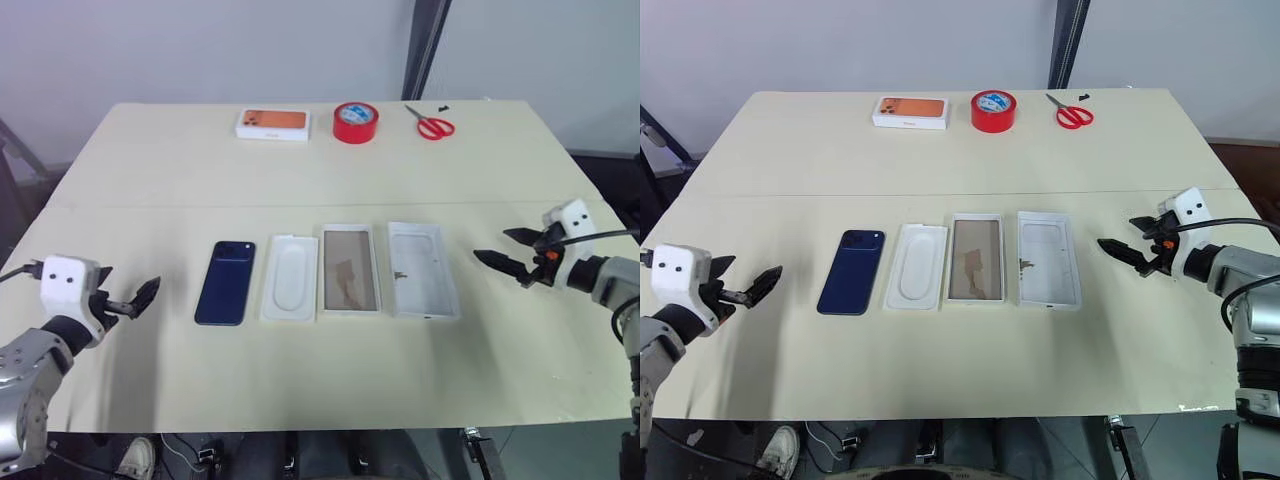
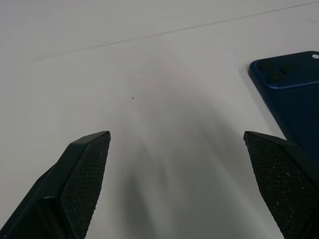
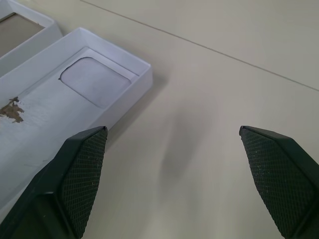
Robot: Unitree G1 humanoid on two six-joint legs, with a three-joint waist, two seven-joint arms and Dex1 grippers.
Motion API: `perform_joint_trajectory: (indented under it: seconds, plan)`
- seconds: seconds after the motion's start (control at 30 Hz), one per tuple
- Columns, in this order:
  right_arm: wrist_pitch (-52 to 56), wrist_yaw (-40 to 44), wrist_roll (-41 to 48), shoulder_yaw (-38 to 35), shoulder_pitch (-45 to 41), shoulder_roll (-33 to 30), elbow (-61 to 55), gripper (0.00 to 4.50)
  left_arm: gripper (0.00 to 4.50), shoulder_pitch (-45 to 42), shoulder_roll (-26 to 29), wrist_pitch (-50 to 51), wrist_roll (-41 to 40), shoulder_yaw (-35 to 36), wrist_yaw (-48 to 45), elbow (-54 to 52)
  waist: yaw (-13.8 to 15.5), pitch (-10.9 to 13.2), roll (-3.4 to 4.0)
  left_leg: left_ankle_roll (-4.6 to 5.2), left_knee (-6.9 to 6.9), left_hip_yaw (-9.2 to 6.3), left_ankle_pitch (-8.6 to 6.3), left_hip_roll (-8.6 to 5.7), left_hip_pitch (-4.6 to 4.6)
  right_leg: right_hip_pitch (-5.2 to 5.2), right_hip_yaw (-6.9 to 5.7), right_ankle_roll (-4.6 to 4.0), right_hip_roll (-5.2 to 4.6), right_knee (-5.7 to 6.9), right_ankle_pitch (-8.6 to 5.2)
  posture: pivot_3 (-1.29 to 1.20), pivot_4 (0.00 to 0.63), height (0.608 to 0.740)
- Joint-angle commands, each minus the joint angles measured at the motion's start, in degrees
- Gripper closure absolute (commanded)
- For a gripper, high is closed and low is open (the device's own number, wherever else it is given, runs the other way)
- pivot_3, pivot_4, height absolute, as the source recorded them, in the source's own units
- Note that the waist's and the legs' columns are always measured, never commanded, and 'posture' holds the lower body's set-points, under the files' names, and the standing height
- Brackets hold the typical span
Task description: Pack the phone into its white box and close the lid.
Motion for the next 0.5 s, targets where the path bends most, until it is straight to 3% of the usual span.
perform_joint_trajectory:
  seconds: [0.03, 0.5]
  plan:
    - [0.23, 0.35, 0.69, -0.61, -0.41, -1.05, -2.69, 0.06, 0.00, -0.40, 0.24, -0.30, -0.54, 0.41, 0.17, -1.94, -0.01, 0.00, 0.00, 0.00, 0.00, 0.00, 0.00, 0.00, 0.00, 0.00, 0.00, 0.00, 0.00, 0.00, 0.00, 0.00, 0.150, 0.719]
    - [5.51, -0.79, 4.16, 4.79, -1.92, 3.63, -18.48, 0.06, 0.00, -2.54, -2.23, 5.85, -6.00, -6.93, 0.74, -12.42, 0.02, 0.00, 0.00, 0.00, 0.02, 0.00, 0.00, 0.00, 0.00, 0.00, -0.01, 0.02, 0.01, 0.02, 0.01, 0.00, 0.150, 0.719]
